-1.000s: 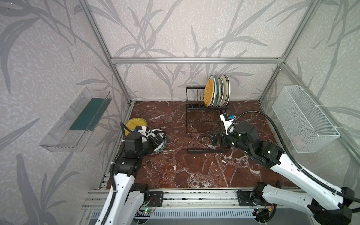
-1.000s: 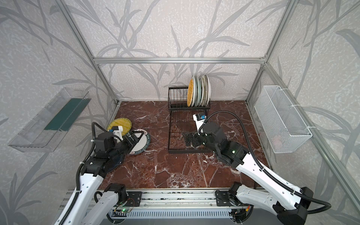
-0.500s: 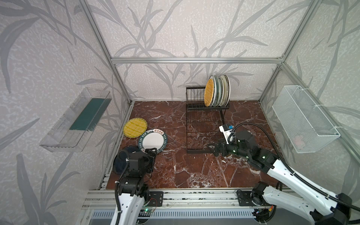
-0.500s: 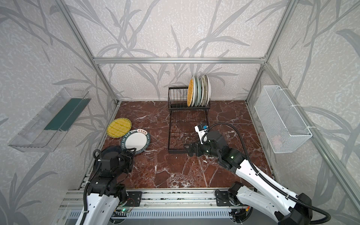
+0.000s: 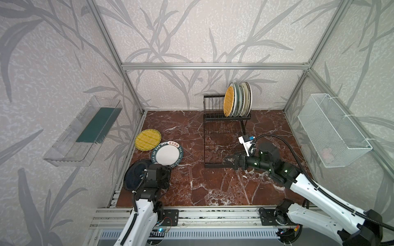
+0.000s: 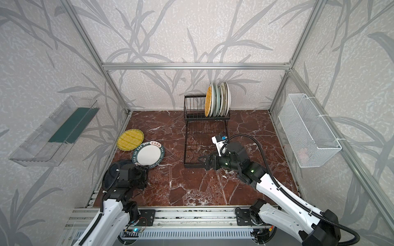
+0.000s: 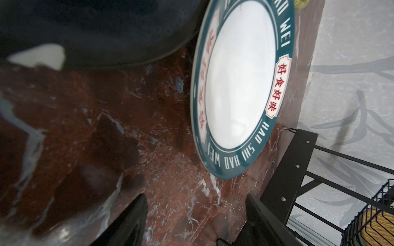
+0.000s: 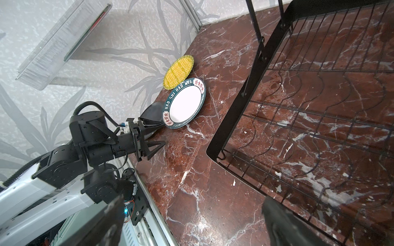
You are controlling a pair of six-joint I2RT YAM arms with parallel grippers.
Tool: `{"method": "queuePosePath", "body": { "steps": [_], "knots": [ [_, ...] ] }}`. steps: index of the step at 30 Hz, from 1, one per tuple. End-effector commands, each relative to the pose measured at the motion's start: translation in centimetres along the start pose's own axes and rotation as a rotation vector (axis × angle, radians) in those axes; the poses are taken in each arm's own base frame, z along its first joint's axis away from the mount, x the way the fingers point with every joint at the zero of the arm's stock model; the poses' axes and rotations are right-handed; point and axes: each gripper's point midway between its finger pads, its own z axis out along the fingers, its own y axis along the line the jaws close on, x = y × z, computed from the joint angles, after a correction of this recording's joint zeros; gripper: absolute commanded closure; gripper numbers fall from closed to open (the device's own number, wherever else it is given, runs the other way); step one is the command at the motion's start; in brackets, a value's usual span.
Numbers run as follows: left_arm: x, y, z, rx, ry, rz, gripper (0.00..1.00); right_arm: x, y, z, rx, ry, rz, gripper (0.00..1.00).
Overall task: Load plates into a dish rack
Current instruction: Pick up the plate from the middle-left of the table.
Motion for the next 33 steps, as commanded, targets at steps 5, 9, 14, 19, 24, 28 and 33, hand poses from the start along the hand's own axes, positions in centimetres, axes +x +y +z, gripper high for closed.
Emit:
{"method": "queuePosePath", "body": {
  "steps": [5,9,14,19,24,28,33],
  "knots": [
    [-1.2,-0.6,1.1,0.035,-0.065,-0.071,0.38,-0.7,-0.1,0.3,-0.003,-0.018,0.016,0.01],
    [-1.8,-0.1,1.3,0.031,-0.097,-0.096,0.43,-0.6,-0.6,0.7,0.013,-0.008,0.036,0.01],
    [-2.0,0.0,2.0,0.022,-0.103,-0.109,0.49,-0.4,-1.0,1.0,0.02,-0.002,0.051,0.01],
    [-2.0,0.3,2.7,-0.01,-0.102,-0.127,0.55,-0.4,-1.3,1.3,0.031,-0.005,0.061,0.01],
    [-2.4,0.3,2.9,-0.018,-0.123,-0.141,0.57,-0.5,-1.6,1.5,0.038,-0.005,0.068,0.01],
    [-2.4,0.8,3.2,-0.036,-0.127,-0.151,0.58,-0.5,-1.7,1.8,0.035,0.007,0.073,0.01],
    [-2.6,0.9,3.3,-0.044,-0.136,-0.159,0.6,-0.7,-2.0,1.9,0.039,0.003,0.08,0.01]
  ]
}}
